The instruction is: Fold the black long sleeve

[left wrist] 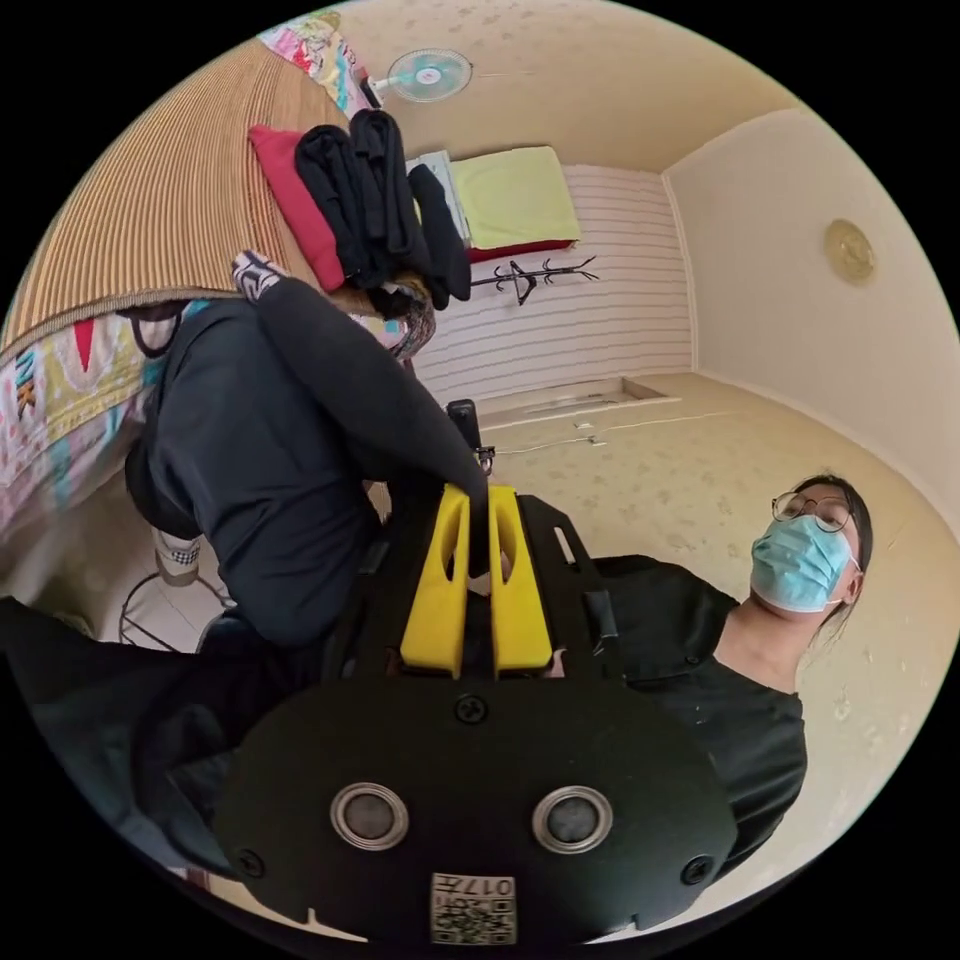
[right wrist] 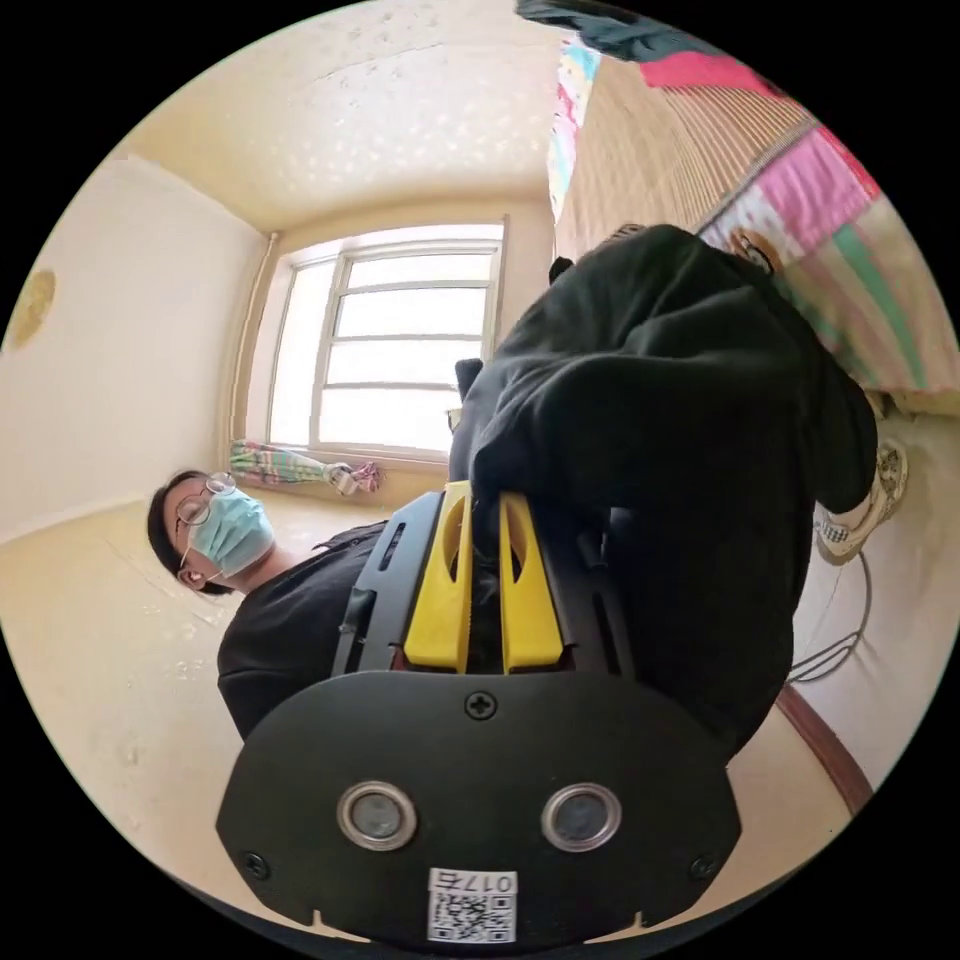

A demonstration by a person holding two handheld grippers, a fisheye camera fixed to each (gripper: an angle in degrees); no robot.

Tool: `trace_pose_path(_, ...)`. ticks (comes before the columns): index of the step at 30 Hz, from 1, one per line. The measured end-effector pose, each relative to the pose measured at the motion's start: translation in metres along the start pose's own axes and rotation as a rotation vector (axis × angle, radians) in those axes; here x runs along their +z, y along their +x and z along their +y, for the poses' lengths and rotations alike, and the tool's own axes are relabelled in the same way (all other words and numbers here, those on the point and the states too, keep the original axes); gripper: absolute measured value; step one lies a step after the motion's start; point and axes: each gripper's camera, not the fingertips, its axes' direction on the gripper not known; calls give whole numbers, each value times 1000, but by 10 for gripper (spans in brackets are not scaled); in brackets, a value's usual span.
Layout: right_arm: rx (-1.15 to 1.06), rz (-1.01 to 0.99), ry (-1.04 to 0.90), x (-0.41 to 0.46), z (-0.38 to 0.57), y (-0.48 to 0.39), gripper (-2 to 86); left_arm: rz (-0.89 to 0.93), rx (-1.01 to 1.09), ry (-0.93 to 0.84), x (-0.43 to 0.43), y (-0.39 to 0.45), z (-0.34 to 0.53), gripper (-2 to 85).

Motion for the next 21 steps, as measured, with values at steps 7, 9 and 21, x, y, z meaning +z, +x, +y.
trace_pose_path(7,-126,272,-136,64,-44,-115,6,94,172,114,-44,66,-15,30)
trace_pose_path(9,-137,257,-141,72,-64,-126,6,75,182,140,-54,74,-23,28)
trace_pose_path(21,-355,44,-145,110,-271,-165,10,-114,267,386,-162,163,-130,32)
